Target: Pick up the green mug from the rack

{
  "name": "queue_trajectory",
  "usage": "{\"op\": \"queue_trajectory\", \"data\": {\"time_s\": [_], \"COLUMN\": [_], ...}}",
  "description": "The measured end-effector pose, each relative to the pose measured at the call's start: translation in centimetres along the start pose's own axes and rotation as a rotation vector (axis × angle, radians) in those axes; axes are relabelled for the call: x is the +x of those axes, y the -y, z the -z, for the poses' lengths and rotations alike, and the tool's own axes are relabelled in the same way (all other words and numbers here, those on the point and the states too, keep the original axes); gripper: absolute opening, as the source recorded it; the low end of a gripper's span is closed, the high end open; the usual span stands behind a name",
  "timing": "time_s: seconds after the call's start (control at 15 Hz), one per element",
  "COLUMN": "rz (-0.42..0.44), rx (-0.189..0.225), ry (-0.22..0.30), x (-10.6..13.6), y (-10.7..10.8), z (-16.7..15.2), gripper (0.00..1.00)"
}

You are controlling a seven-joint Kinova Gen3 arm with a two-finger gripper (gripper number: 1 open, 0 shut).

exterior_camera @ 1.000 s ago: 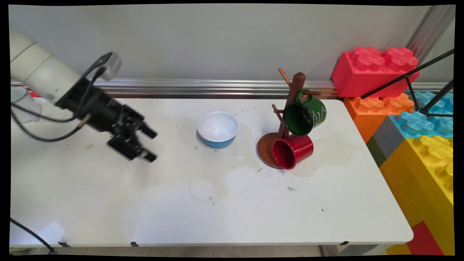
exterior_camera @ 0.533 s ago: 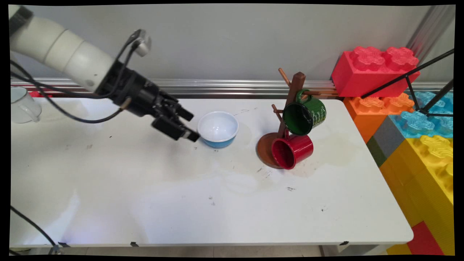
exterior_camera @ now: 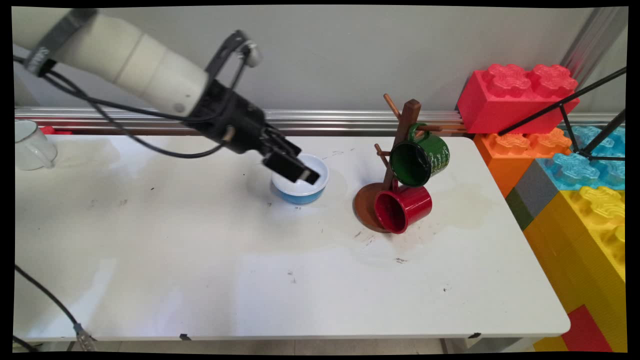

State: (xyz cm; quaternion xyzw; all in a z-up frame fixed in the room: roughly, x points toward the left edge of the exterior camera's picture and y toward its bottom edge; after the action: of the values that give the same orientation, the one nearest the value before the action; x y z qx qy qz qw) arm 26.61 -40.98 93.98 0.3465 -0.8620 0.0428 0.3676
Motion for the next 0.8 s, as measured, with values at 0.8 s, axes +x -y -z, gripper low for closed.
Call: {"op": "queue_trajectory", "data": {"time_s": [0.8], "rz": [0.179], "rx": [0.087], "ry": [0.026], "x": [7.6], "y": [-8.0], "z": [-6.5], "gripper": [1.0]}}
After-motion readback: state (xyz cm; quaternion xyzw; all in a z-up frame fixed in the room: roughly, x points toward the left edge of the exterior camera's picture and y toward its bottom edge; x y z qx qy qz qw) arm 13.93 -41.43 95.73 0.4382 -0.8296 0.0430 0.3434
